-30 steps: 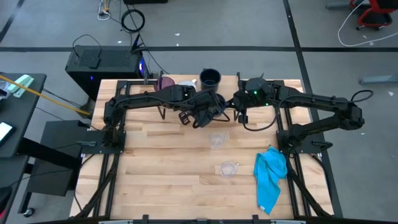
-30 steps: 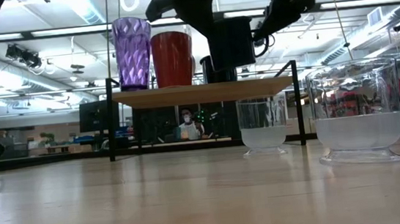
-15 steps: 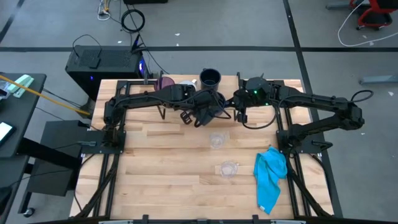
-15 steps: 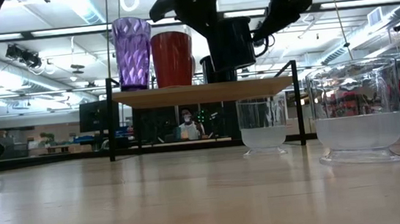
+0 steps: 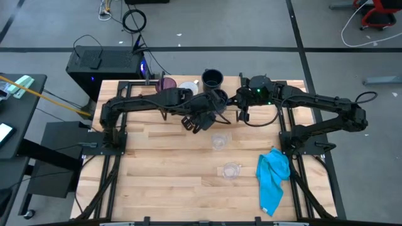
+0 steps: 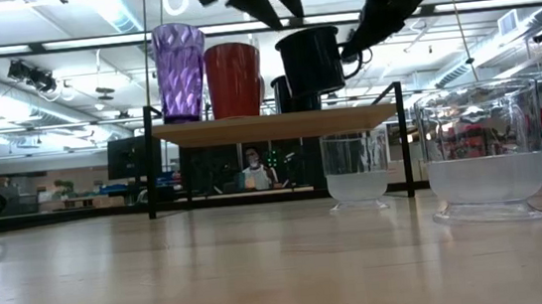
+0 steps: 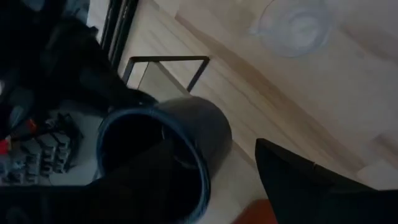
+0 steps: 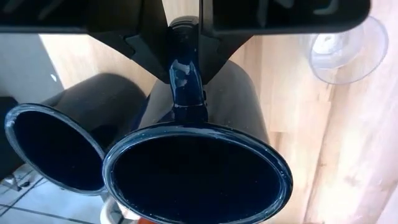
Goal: Stack small to large cups/mugs on shelf
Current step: Put the black mug on the shelf aligned with the other black mug
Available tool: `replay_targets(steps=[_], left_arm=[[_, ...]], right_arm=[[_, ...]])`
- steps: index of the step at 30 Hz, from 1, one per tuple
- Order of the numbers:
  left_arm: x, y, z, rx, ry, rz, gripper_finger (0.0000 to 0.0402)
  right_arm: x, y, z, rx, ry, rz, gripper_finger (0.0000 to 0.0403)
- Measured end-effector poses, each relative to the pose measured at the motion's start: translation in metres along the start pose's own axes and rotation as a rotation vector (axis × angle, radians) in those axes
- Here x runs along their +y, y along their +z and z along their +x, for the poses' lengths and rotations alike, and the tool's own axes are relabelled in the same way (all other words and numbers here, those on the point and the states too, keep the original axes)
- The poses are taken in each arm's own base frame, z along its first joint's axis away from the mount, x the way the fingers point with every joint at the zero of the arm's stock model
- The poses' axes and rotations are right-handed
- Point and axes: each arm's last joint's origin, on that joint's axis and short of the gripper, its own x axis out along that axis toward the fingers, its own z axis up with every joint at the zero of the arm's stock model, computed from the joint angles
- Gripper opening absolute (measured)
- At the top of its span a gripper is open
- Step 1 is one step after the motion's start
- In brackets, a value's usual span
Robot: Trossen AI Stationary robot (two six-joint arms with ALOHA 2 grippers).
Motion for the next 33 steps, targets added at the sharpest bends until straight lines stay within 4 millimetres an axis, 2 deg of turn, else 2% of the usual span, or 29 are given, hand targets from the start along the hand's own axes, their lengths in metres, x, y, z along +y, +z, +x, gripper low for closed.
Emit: replay_targets(steps=[6, 12, 16, 23, 33], left_arm=[[-0.001, 0.002, -0.044, -0.063, 0.077, -0.103, 0.0227], [-0.006, 0.001, -0.090, -0.155, 0.132, -0.389, 0.0206], [-0.008, -0.001, -0.114, -0.217, 0.167, -0.508, 0.0187], [-0.017, -0.004, -0.146, -0.291, 0.175, -0.602, 0.0157], [-0.023, -0.009, -0.163, -0.323, 0.166, -0.669, 0.0135]], right_arm=[[0.001, 0.002, 0.000, -0.014, 0.005, 0.023, 0.0054], [0.002, -0.003, 0.010, -0.051, -0.005, 0.053, 0.0054], [0.005, -0.008, 0.017, -0.080, -0.011, 0.082, 0.0054], [0.009, -0.021, 0.027, -0.087, -0.031, 0.140, 0.0054], [0.010, -0.027, 0.033, -0.130, -0.074, 0.154, 0.0054]])
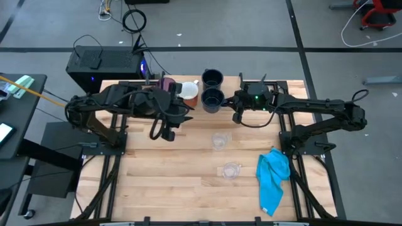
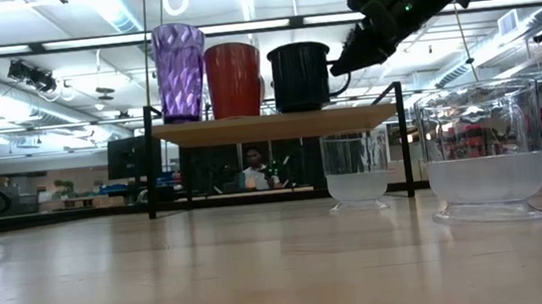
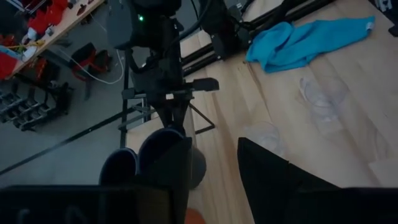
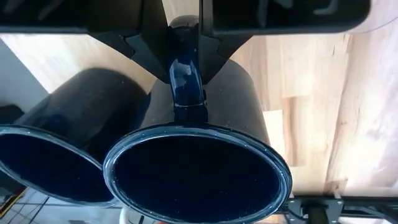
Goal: Stack small to large cups/mugs on shelf
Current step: Put the black mug on the shelf aligned with the other black mug
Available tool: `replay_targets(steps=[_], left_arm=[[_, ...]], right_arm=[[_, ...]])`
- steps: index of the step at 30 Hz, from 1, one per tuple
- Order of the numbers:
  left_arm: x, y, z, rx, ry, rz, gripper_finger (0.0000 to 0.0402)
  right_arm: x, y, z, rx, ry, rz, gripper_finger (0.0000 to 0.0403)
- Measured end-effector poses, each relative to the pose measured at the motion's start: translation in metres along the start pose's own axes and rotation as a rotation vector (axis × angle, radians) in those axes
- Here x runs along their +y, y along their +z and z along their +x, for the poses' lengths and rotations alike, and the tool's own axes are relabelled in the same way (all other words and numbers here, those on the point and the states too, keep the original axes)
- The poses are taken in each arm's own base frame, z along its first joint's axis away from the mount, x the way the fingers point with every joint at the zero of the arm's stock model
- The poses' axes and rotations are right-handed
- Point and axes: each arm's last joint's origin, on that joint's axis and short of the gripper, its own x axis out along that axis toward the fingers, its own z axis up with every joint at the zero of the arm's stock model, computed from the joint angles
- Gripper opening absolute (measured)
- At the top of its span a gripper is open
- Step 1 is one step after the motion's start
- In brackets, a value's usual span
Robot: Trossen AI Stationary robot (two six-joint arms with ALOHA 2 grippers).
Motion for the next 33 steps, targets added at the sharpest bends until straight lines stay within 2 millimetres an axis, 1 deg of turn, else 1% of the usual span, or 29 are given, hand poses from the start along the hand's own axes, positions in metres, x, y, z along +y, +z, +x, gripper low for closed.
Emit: replay_targets(steps=[3, 9, 12, 17, 24, 33], left_arm=[[-0.001, 0.001, -0.001, -0.003, -0.002, -0.006, 0.0135], [-0.003, 0.002, -0.001, -0.015, -0.005, -0.024, 0.0136], [-0.004, 0.003, -0.002, -0.016, -0.007, -0.029, 0.0133], [-0.005, 0.002, -0.002, -0.010, -0.015, -0.036, 0.0136], [-0.005, 0.002, -0.002, -0.009, -0.015, -0.035, 0.0137], [-0.006, 0.002, -0.002, -0.008, -0.016, -0.030, 0.0137]], right_arm=[[0.000, 0.000, 0.004, -0.002, 0.001, -0.010, 0.0054], [0.001, -0.003, 0.020, -0.010, 0.002, -0.012, 0.0054], [0.001, -0.003, 0.025, -0.016, -0.005, -0.010, 0.0054], [0.001, -0.003, 0.025, -0.013, -0.007, -0.009, 0.0054], [0.000, -0.003, 0.017, 0.004, -0.021, -0.006, 0.0054], [-0.001, -0.004, 0.018, 0.010, -0.034, -0.013, 0.0055]])
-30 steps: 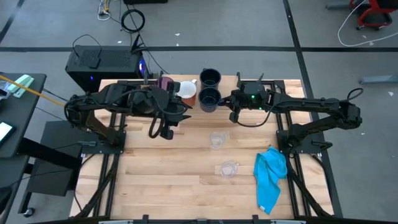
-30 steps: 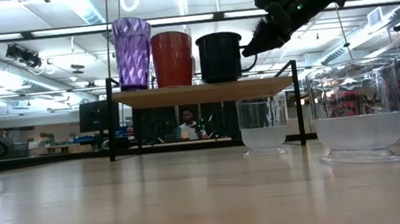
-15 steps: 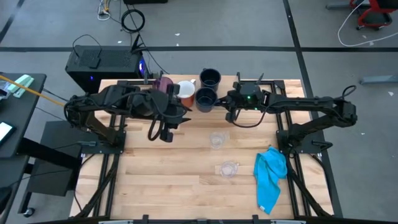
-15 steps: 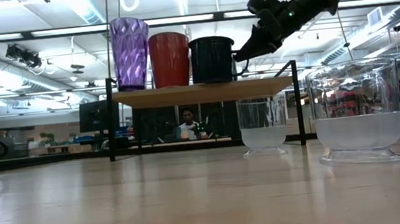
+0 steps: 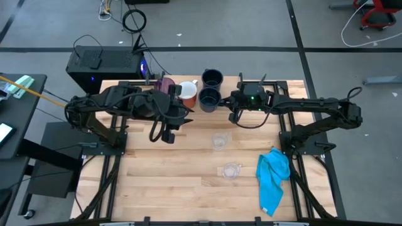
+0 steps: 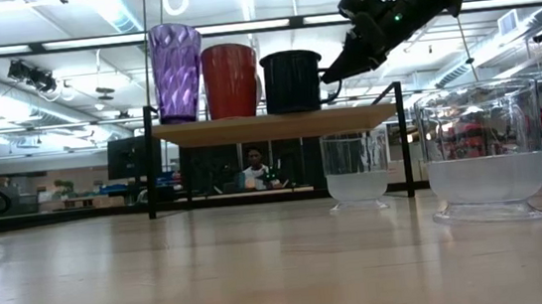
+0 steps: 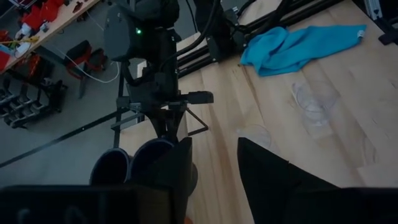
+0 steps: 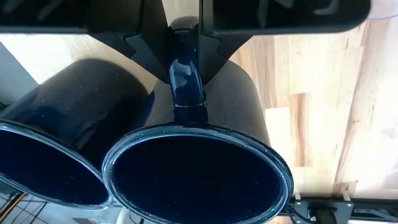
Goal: Stack small to large cups/mugs on shelf
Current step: Put the black mug on the shelf aligned with the other black mug
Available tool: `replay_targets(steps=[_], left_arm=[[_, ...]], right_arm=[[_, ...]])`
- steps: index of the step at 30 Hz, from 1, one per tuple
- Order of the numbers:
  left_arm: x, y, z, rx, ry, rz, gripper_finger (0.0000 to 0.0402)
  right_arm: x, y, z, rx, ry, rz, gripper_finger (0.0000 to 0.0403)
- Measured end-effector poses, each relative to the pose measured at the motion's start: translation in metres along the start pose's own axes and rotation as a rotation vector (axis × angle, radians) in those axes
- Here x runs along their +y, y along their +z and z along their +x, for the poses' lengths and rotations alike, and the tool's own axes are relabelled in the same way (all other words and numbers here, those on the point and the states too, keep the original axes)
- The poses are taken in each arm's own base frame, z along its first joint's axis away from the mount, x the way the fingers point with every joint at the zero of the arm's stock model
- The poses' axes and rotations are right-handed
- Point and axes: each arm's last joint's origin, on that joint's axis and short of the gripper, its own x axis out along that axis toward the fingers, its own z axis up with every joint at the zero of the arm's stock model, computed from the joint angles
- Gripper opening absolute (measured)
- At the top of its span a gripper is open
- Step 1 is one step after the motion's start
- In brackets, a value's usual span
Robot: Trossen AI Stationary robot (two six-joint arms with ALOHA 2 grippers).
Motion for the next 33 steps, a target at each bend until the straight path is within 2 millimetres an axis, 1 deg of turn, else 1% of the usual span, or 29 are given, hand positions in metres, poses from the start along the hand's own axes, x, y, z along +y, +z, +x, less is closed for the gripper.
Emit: replay_targets(steps=[10, 18, 23, 29, 33], left_arm=[[-0.0002, -0.0005, 0.0000, 0.005, -0.002, 0.003, 0.0131], [-0.0002, -0.0005, 0.0000, 0.005, -0.002, 0.003, 0.0134], [-0.0002, -0.0005, 0.0002, 0.005, -0.002, 0.003, 0.0129], [-0.0002, -0.0005, 0.0002, 0.005, -0.002, 0.003, 0.0132], [-0.0002, -0.0005, 0.0002, 0.005, -0.002, 0.003, 0.0134]], right_arm=[[-0.0085, -0.0019, 0.0002, 0.005, -0.010, 0.015, 0.0056], [-0.0083, -0.0020, 0.0002, 0.003, 0.010, 0.011, 0.0056], [-0.0098, -0.0024, 0.0003, 0.004, 0.009, 0.013, 0.0057], [-0.0099, -0.0033, 0.0006, 0.013, -0.001, 0.017, 0.0077], [-0.0100, -0.0035, 0.0009, 0.013, -0.005, 0.018, 0.0078]])
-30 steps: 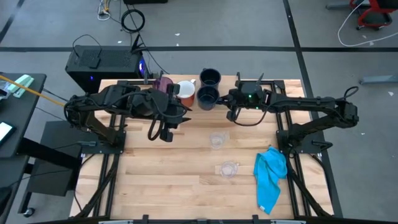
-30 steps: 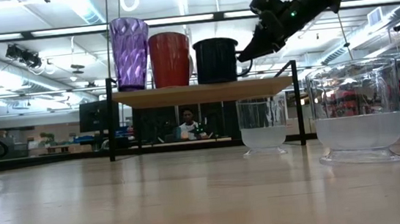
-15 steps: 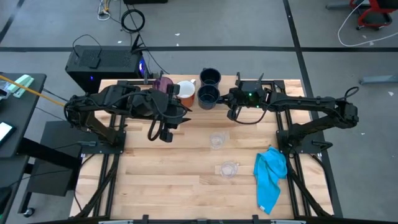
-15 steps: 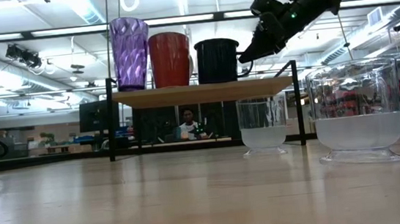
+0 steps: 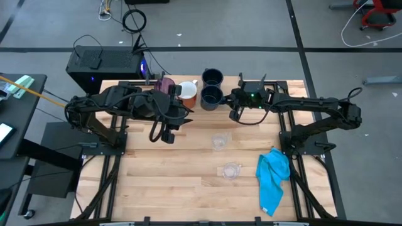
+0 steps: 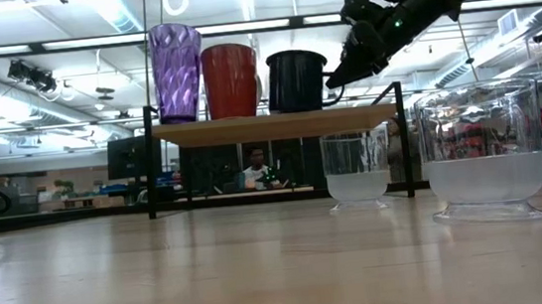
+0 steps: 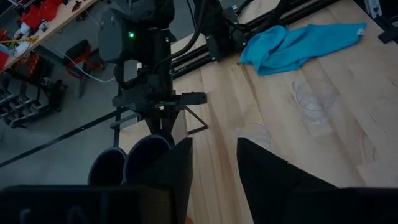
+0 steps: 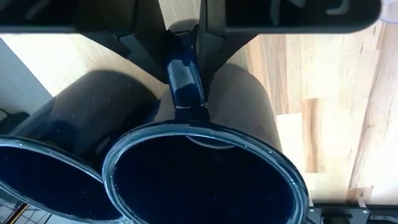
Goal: Stack small to large cups/mugs on shelf
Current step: Put the black mug on the shelf aligned with the other black mug
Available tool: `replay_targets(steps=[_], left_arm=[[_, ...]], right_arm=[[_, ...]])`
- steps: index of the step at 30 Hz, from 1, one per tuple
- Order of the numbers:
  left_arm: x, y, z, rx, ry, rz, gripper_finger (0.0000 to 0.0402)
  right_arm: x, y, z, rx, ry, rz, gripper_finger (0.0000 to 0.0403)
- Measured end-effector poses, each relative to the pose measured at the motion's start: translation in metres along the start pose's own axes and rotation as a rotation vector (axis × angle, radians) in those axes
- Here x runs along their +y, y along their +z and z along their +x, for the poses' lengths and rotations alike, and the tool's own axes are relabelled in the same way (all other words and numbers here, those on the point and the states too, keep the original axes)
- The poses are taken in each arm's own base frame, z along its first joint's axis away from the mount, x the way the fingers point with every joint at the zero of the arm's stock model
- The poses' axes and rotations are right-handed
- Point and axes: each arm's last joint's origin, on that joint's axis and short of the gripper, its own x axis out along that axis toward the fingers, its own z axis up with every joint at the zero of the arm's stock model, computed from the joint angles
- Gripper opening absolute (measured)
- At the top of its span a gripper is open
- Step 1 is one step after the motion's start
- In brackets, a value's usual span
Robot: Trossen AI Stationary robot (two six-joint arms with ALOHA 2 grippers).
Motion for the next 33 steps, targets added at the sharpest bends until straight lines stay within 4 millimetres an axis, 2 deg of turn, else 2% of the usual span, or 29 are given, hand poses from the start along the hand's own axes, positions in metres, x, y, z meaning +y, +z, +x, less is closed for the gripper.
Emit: replay_targets(steps=[7, 20, 33], left_arm=[[0.0000, 0.0000, 0.0000, 0.000, 0.000, 0.000, 0.0133], [-0.0002, -0.0006, 0.0000, 0.006, -0.002, 0.002, 0.0133], [-0.0003, -0.0007, 0.0000, 0.007, -0.003, 0.003, 0.0130]], right_arm=[[-0.0007, 0.0038, -0.0007, -0.009, -0.006, 0.001, 0.0066], [-0.0011, 0.0051, -0.0009, -0.018, -0.011, 0.029, 0.0067], [-0.0014, 0.0057, -0.0011, -0.019, -0.021, -0.020, 0.0068]])
